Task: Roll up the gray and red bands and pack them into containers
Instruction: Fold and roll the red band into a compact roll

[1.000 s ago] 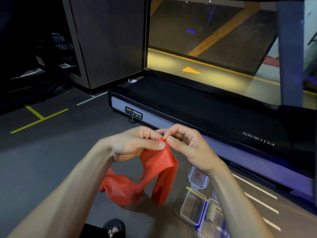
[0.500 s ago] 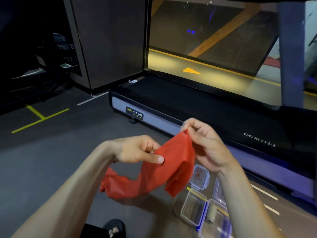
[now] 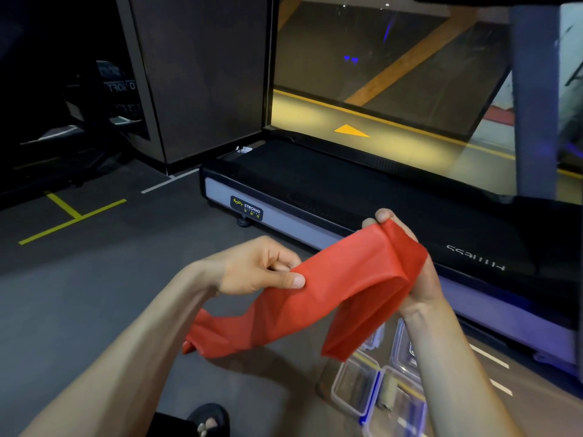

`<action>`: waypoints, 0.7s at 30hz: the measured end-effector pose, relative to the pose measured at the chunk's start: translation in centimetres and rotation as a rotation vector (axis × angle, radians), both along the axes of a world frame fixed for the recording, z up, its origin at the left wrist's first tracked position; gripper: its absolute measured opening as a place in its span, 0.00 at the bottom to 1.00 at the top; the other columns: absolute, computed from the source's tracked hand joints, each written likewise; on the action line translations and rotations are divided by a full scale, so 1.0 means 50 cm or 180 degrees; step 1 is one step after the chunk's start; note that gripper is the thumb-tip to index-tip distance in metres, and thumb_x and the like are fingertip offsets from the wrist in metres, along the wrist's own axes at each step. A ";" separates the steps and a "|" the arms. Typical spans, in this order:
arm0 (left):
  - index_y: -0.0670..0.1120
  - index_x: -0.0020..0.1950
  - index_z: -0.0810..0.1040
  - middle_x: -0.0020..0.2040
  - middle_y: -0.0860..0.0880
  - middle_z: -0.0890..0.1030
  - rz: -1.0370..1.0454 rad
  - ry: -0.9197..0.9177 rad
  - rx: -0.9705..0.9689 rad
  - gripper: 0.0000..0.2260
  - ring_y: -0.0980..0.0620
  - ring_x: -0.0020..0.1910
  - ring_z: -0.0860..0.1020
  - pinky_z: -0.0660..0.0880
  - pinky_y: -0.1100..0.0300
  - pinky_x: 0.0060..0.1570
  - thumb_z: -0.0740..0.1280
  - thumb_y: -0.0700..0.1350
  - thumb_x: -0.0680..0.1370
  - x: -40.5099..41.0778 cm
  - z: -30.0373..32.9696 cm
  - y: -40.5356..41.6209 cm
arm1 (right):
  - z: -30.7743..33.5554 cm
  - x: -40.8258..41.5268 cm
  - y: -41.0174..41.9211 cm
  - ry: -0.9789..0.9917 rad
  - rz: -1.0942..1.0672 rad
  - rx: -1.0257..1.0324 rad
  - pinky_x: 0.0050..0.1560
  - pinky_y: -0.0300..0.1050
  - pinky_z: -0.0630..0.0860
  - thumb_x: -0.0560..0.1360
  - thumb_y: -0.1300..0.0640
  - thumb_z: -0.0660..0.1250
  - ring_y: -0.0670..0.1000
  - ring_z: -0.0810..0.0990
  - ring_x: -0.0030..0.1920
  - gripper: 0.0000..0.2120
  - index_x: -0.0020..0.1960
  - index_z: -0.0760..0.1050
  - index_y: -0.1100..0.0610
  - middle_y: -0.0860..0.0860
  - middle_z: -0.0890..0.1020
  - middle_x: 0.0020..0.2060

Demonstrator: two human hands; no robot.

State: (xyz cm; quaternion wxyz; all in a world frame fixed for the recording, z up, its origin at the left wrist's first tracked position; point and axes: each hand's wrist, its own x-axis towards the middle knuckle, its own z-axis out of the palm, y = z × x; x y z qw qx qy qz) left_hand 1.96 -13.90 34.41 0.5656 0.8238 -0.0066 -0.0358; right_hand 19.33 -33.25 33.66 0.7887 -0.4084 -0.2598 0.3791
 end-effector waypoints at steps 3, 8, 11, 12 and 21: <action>0.50 0.38 0.81 0.31 0.50 0.70 0.0075 -0.0017 -0.0027 0.12 0.53 0.33 0.64 0.61 0.61 0.36 0.70 0.43 0.81 -0.002 0.000 -0.001 | 0.029 -0.015 0.005 0.0028 0.0284 0.0301 0.36 0.39 0.75 0.67 0.49 0.81 0.45 0.75 0.34 0.12 0.43 0.79 0.50 0.46 0.78 0.36; 0.46 0.38 0.79 0.32 0.44 0.64 0.0155 -0.0076 -0.0075 0.11 0.46 0.34 0.58 0.56 0.55 0.36 0.71 0.44 0.81 -0.002 0.001 -0.002 | 0.031 -0.018 0.002 0.0156 0.0367 0.0351 0.34 0.38 0.75 0.68 0.51 0.81 0.45 0.75 0.33 0.12 0.44 0.78 0.51 0.46 0.77 0.35; 0.44 0.36 0.77 0.31 0.45 0.62 0.0051 -0.0023 -0.0119 0.14 0.47 0.33 0.58 0.56 0.56 0.35 0.71 0.44 0.81 -0.004 0.002 0.000 | 0.031 -0.015 0.001 0.0121 0.0259 0.0235 0.34 0.38 0.75 0.68 0.52 0.81 0.45 0.75 0.32 0.11 0.43 0.79 0.50 0.46 0.77 0.35; 0.48 0.34 0.76 0.30 0.48 0.62 0.0005 -0.0025 -0.0171 0.15 0.51 0.32 0.58 0.58 0.59 0.35 0.71 0.43 0.81 -0.005 0.003 0.001 | 0.028 -0.012 0.000 0.0044 0.0202 0.0153 0.34 0.38 0.75 0.69 0.54 0.79 0.45 0.75 0.32 0.09 0.43 0.79 0.50 0.47 0.77 0.35; 0.52 0.38 0.81 0.32 0.55 0.77 -0.0097 -0.0390 -0.1571 0.16 0.58 0.30 0.73 0.67 0.58 0.34 0.82 0.61 0.64 -0.030 0.005 0.035 | -0.020 -0.044 0.010 -0.0997 0.0683 -0.0558 0.34 0.33 0.73 0.75 0.50 0.76 0.42 0.76 0.32 0.08 0.47 0.81 0.53 0.51 0.80 0.37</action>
